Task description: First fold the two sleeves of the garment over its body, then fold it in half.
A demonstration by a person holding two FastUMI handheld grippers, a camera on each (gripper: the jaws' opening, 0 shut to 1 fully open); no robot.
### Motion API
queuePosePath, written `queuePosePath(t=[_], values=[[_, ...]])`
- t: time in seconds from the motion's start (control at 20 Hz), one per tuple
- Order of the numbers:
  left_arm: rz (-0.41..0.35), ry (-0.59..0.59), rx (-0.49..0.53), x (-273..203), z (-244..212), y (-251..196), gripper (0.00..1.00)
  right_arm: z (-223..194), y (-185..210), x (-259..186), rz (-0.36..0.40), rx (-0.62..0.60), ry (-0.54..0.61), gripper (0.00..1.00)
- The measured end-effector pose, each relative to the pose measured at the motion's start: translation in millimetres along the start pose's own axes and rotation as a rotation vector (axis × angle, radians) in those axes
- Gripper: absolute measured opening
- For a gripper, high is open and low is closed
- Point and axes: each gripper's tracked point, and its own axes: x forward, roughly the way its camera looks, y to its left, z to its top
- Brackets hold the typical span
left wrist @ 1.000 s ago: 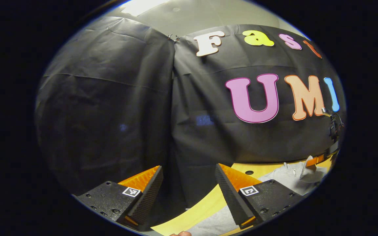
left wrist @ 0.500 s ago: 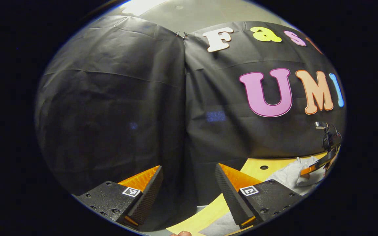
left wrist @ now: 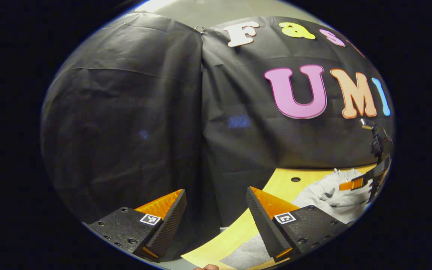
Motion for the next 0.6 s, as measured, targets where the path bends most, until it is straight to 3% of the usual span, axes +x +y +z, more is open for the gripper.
queuePosePath(t=[0.15, 0.2, 0.25, 0.55, 0.6], values=[[-0.041, 0.085, -0.019, 4.1, -30.6, -16.5, 0.97, -6.5, -20.4, -13.8, -0.03, 0.023, -0.004, 0.99], [-0.051, 0.117, -0.028, 4.6, -40.2, -20.1, 0.94, -8.4, -27.7, -20.2, -0.041, 0.034, -0.007, 0.96], [-0.061, 0.147, -0.035, 5.4, -52.6, -25.9, 0.97, -9.4, -35.5, -26.3, -0.051, 0.046, -0.006, 0.96], [-0.12, 0.38, -0.089, 0.3, -138.8, -54.6, 0.94, -16.2, -83.8, -62.9, -0.119, 0.034, -0.026, 0.99], [-0.127, 0.419, -0.098, -0.4, -153.6, -60.6, 0.98, -16.4, -88.3, -69.9, -0.127, 0.029, -0.032, 0.99]])
